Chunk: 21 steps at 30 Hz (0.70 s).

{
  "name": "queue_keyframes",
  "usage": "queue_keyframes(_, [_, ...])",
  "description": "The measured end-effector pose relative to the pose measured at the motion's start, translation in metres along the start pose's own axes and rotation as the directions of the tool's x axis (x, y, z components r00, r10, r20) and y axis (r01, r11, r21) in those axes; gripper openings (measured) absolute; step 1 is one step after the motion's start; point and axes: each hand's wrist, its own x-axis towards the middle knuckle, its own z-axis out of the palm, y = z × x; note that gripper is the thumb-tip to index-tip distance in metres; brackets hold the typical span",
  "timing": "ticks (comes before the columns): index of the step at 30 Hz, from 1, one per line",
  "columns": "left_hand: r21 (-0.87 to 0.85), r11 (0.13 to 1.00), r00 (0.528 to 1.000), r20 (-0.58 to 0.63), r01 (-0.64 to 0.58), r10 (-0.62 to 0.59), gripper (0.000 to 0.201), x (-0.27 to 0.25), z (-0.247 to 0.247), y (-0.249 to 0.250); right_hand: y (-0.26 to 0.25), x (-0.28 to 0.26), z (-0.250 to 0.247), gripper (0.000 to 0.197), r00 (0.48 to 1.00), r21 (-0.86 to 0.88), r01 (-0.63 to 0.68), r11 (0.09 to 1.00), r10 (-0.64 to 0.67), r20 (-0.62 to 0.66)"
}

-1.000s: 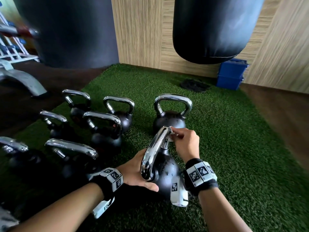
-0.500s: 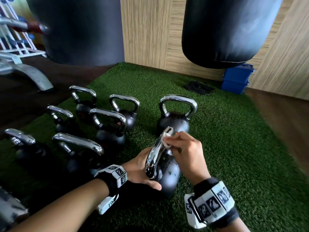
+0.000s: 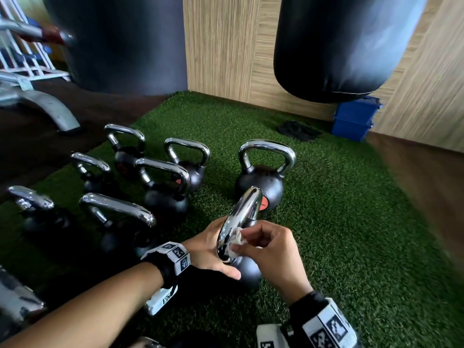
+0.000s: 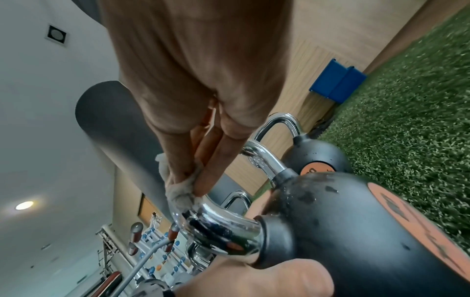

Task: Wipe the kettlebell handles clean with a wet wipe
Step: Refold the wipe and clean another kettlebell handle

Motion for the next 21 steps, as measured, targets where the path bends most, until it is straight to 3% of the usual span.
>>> queue_keyframes(6, [0.006, 0.999, 0.998, -0.057, -0.034, 0.034, 0.111, -0.001, 0.001, -0.008, 0.013, -0.004, 0.003, 0.028, 0.999, 0.092, -0.042, 0.995, 0.042, 0.010])
queue_keyframes(10, [0.010, 1.000, 0.999, -0.053, -0.004, 0.004, 0.106, 0.001, 0.001, -0.015, 0.020, -0.003, 0.000, 0.027, 0.998, -0.015, -0.001, 1.000, 0.002, 0.056])
queue_keyframes(13, [0.024, 0.998, 0.998, -0.031, 0.058, -0.057, 0.115, 0.003, 0.002, -0.019, 0.028, -0.004, -0.001, 0.026, 0.999, -0.119, 0.015, 0.993, -0.010, 0.045])
queue_keyframes(18, [0.065, 0.992, 0.993, -0.064, 0.104, -0.100, 0.099, 0.004, 0.003, -0.015, 0.040, -0.003, 0.001, 0.023, 1.000, -0.195, 0.012, 0.981, -0.011, 0.005])
queue_keyframes(21, [0.046, 0.996, 0.996, -0.044, 0.078, -0.076, 0.112, 0.003, 0.001, -0.010, 0.038, 0.003, -0.003, 0.027, 0.996, -0.224, 0.030, 0.974, -0.012, 0.084])
